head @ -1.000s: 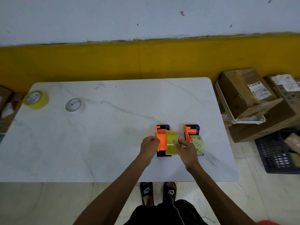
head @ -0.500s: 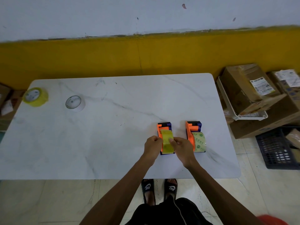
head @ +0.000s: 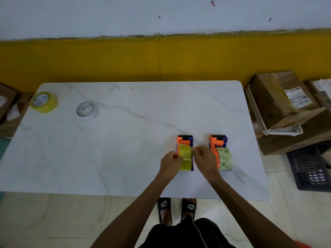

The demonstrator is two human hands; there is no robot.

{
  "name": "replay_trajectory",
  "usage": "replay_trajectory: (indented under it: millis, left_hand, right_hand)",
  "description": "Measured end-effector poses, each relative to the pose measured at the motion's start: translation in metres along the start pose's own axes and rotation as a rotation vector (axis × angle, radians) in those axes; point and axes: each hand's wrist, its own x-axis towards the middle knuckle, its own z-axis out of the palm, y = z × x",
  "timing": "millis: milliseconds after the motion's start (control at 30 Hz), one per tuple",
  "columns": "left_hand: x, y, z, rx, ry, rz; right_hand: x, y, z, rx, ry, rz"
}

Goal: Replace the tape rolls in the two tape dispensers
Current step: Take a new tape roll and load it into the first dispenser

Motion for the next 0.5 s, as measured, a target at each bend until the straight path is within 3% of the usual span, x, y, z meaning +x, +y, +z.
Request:
replay_trajectory:
  millis: [100, 300, 500]
  left_hand:
    - [0.001, -0.002, -0.001, 0.026, -0.003, 0.026]
    - [0.002, -0.008, -0.001, 0.059, -0.009, 0.097]
    - [0.005, -0.010, -0.004, 0.107, -0.015, 0.112]
  right_hand:
    - [0.023, -0.011, -0.008, -0.118, -0.099, -0.122]
    - [0.070, -0.039, -0.007, -0.576, -0.615, -0.299]
    - [0.095, -0.041, 0.003, -0.703, -0.683, -0.364]
